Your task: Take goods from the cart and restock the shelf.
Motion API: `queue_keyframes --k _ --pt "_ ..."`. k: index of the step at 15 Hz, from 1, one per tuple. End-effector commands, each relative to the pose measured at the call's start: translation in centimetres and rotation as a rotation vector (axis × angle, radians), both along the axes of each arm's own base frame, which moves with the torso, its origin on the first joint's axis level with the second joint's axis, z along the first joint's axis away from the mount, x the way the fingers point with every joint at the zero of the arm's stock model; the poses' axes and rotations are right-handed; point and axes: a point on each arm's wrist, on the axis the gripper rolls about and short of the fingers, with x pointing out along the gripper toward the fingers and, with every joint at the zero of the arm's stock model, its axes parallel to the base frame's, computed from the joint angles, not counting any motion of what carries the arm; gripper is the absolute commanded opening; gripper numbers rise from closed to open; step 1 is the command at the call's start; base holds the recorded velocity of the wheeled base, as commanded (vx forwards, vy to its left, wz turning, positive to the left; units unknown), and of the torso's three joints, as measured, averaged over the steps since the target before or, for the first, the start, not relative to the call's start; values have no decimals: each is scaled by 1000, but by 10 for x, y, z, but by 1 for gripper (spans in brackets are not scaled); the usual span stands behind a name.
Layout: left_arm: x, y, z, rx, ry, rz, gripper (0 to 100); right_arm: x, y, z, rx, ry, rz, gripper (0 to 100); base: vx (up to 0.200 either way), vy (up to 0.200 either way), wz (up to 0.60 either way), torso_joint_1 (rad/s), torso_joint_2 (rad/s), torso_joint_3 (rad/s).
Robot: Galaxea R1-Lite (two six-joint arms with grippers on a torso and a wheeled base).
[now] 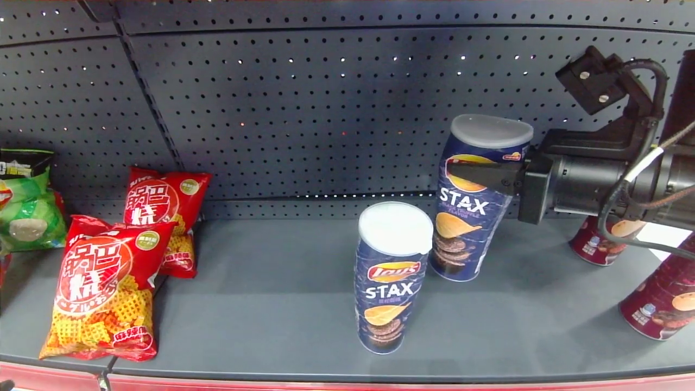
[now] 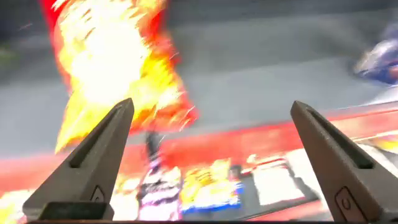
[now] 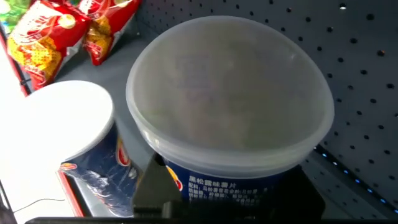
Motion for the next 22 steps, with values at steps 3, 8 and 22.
queue_keyframes --k 3,8,22 --pt "-9 4 -23 28 28 226 100 4 -4 -2 -2 5 -17 0 0 0 0 0 0 0" --pt "-9 4 -24 -9 33 232 100 36 3 -3 -2 2 -43 0 0 0 0 0 0 0" --pt "-9 4 -24 -7 33 232 100 94 45 -42 33 -13 334 0 0 0 0 0 0 0"
